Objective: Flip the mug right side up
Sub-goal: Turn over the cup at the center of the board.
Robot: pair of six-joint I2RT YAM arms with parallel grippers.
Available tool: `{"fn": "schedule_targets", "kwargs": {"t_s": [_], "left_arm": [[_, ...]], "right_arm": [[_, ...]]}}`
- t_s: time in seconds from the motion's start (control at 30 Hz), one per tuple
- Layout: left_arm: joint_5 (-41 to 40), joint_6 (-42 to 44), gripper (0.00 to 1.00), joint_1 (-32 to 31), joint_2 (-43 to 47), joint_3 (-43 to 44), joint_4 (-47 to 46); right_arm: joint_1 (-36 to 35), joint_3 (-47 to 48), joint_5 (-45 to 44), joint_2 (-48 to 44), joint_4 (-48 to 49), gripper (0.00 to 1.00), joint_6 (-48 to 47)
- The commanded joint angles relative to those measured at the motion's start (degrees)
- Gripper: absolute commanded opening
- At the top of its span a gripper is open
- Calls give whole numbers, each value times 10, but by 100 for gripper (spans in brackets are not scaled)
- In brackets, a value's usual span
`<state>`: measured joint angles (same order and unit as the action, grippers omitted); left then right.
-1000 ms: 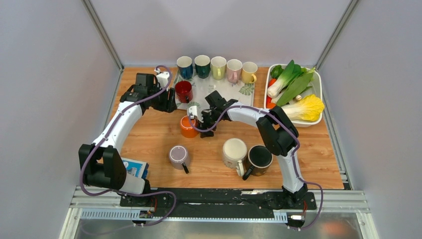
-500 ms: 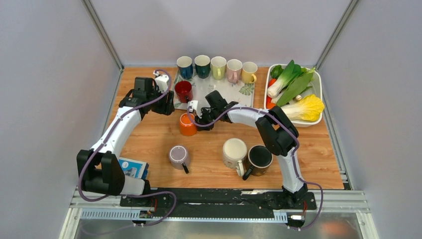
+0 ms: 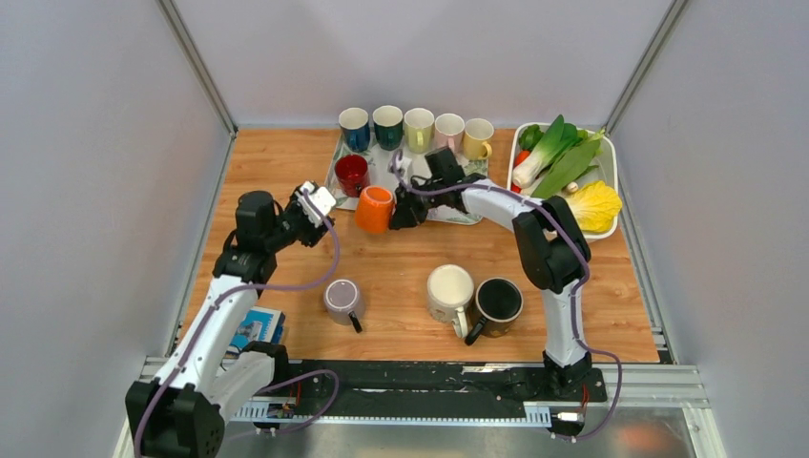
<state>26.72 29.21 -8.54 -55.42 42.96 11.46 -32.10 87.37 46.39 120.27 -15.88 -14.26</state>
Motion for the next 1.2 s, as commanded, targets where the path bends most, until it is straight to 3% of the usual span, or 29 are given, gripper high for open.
{"fn": "schedule_targets", "kwargs": {"t_s": [0.0, 0.07, 0.27, 0.47, 0.7, 0.83, 1.0, 1.1, 1.17], "left_arm": [[82, 213, 62, -16, 65, -59, -134], [97, 259, 63, -24, 74, -73, -153], [73, 357, 63, -75, 51, -94, -239], [43, 477, 65, -128, -20, -144, -432], [-25, 556, 66, -168, -121, -150, -580], [-30, 570, 55, -172, -149, -146, -609], [-41, 566, 25, -177, -160, -148, -641], [-50, 558, 10, -178, -156, -151, -644], [-57, 545, 2, -178, -154, -152, -644]], "right_arm": [[52, 4, 168, -62, 211, 0, 266], [64, -18, 207, -62, 307, 0, 349], [66, -16, 315, -45, 462, 0, 471], [58, 15, 350, -22, 446, 0, 472], [56, 11, 356, -22, 441, 0, 472], [57, 8, 350, -23, 432, 0, 467], [58, 7, 338, -24, 420, 1, 462], [58, 9, 326, -24, 406, 22, 452], [59, 8, 315, -26, 394, 47, 439]]}}
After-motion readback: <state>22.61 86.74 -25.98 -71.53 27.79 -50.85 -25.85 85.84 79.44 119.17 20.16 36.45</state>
